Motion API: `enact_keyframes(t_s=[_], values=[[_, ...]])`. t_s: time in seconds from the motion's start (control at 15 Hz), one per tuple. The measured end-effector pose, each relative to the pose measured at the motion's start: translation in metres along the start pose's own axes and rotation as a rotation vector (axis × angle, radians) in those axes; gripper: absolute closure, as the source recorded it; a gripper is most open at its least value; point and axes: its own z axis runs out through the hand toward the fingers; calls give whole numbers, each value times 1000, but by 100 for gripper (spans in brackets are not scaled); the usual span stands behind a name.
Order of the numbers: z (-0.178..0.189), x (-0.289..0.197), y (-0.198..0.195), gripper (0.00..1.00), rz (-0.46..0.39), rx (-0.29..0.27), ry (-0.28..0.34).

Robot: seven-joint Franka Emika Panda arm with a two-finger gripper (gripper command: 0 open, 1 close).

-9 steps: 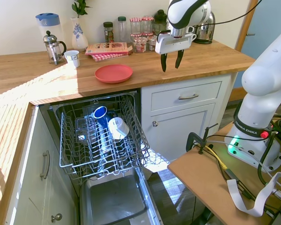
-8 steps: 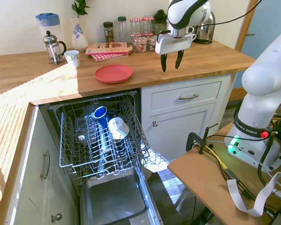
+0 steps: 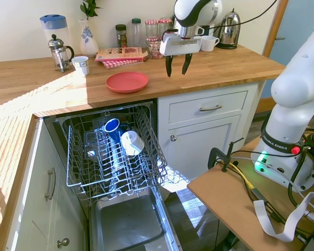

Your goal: Put the plate in the dishwasher

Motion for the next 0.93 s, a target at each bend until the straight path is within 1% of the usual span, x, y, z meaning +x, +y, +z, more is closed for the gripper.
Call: enact_keyframes(t_s=[0.2, 0.47, 0.67, 0.87, 0.93], values=[[13, 18, -31, 0, 14, 79, -62], [35, 38, -59, 0, 19, 166, -140], [52, 47, -76, 0, 7, 193, -165], [50, 39, -96, 0, -10, 218, -172], [49, 36, -102, 100, -17, 223, -173]])
